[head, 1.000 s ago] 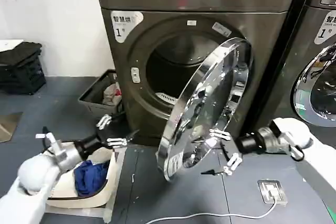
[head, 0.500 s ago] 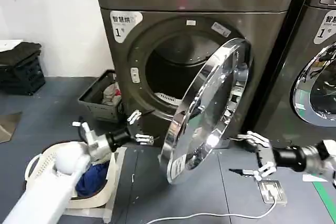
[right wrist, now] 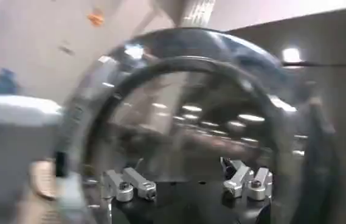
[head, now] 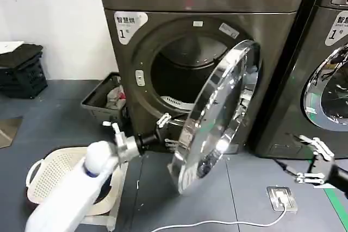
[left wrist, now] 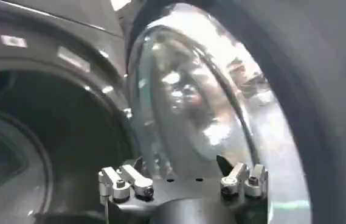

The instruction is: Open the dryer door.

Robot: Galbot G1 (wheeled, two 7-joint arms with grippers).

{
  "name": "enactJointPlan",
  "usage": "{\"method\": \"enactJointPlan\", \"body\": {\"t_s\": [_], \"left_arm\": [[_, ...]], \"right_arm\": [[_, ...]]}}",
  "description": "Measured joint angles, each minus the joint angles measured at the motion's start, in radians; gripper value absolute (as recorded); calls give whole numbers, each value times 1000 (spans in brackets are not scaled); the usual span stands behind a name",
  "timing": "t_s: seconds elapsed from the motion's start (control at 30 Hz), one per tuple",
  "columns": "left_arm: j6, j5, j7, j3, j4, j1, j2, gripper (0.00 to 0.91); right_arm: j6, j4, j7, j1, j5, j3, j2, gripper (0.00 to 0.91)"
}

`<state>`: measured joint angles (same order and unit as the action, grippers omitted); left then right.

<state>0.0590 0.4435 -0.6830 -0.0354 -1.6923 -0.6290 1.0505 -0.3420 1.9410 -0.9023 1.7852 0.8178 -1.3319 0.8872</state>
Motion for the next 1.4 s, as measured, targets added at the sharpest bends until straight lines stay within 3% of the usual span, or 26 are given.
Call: {"method": "enactJointPlan", "body": {"t_s": [0.13, 0.23, 0.53, 0.8, 1.07, 1.4], "left_arm": [[9, 1, 3, -43, 27, 38, 23, 907], [14, 1, 8, -70, 47, 63, 40, 907], [24, -11, 41, -147, 106, 137, 114, 907], [23, -27, 68, -187, 136, 176, 178, 907], [15, -54, 98, -218, 155, 185, 244, 907], [4, -90, 154, -260, 196, 225, 317, 907]], "right_arm": [[11, 23, 127, 55, -54, -86, 76, 907], [51, 39, 235, 70, -108, -144, 135, 907], [285, 97, 564, 48, -250, -319, 321, 907], [429, 156, 789, 0, -398, -432, 466, 907], [434, 139, 974, -15, -488, -562, 584, 907], [422, 13, 1197, -3, -660, -724, 613, 907]]}}
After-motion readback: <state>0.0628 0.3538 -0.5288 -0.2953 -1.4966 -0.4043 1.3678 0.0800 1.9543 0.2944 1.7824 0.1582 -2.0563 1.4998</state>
